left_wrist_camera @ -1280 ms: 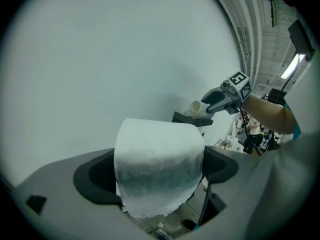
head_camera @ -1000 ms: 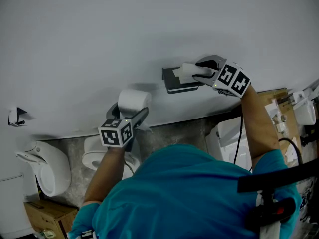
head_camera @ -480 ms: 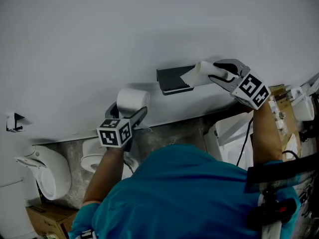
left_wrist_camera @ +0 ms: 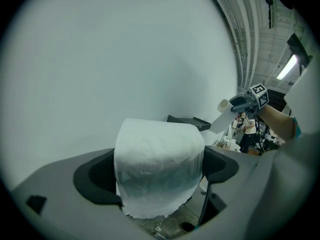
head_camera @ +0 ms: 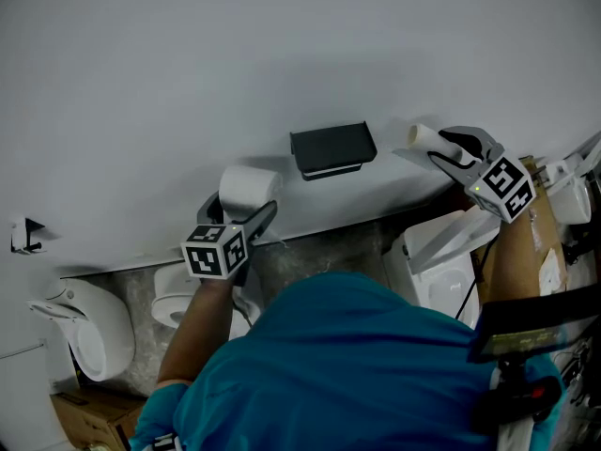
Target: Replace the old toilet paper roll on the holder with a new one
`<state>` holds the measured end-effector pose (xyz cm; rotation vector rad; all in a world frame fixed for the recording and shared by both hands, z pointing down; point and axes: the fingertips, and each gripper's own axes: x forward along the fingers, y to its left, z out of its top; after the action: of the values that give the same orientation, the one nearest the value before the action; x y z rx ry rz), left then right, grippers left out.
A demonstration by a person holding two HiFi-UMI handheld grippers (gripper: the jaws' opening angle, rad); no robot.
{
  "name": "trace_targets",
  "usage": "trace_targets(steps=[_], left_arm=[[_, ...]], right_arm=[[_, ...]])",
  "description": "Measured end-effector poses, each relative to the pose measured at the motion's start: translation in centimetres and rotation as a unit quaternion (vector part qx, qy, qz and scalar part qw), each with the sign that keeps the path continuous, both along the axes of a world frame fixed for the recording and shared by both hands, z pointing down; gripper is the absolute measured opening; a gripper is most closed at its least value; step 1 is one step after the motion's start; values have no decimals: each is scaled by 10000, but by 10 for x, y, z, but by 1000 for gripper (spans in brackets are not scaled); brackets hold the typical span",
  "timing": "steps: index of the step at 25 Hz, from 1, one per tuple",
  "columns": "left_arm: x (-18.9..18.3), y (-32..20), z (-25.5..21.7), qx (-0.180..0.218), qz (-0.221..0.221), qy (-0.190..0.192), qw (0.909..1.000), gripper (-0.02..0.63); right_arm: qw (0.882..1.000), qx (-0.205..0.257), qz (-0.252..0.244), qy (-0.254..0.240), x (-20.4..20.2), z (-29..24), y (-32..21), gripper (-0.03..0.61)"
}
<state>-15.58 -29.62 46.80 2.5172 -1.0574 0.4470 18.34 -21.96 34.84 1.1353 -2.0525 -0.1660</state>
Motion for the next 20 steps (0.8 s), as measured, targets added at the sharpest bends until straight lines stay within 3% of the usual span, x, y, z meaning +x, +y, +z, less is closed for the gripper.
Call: trace_targets(steps=[20], left_arm=[[-11, 6, 1, -33, -108, 4, 9999, 518]], right_arm=[[9958, -848, -346, 86, -34, 123, -18, 175]])
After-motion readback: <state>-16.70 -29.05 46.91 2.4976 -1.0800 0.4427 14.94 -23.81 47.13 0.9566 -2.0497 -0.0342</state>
